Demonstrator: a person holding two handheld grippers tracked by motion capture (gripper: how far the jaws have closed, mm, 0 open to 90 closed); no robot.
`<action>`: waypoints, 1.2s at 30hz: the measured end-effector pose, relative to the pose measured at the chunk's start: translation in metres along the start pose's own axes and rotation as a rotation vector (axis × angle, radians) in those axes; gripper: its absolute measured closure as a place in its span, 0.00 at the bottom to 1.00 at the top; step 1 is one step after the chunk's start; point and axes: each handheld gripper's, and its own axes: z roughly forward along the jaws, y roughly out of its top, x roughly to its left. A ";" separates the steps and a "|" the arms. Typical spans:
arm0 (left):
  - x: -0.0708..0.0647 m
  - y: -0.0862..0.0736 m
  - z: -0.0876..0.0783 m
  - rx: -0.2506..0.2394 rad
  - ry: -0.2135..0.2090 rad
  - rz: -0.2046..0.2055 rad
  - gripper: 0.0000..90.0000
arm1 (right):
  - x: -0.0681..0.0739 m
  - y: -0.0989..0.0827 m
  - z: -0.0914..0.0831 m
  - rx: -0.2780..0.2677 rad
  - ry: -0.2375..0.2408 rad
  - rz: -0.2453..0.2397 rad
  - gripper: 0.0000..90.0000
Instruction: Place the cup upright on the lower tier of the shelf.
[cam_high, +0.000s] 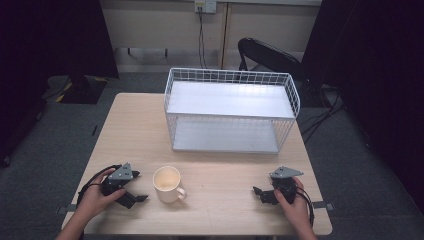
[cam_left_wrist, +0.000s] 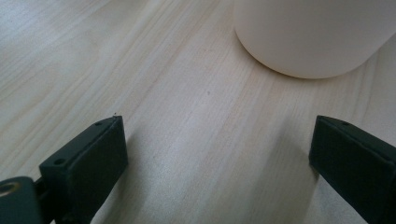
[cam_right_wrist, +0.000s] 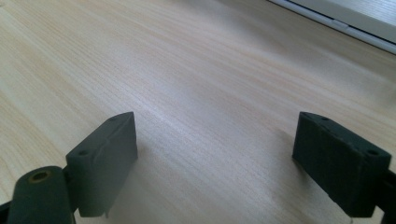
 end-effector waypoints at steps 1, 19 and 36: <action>0.000 0.000 0.000 0.000 0.000 0.000 0.03 | 0.000 0.000 0.000 0.000 0.000 0.000 0.15; 0.000 -0.002 0.001 -0.018 0.005 0.003 0.00 | 0.000 0.000 0.000 0.000 0.001 -0.001 0.15; -0.008 0.016 -0.011 0.028 -0.060 0.026 0.18 | 0.000 0.000 0.000 0.000 0.003 -0.001 0.14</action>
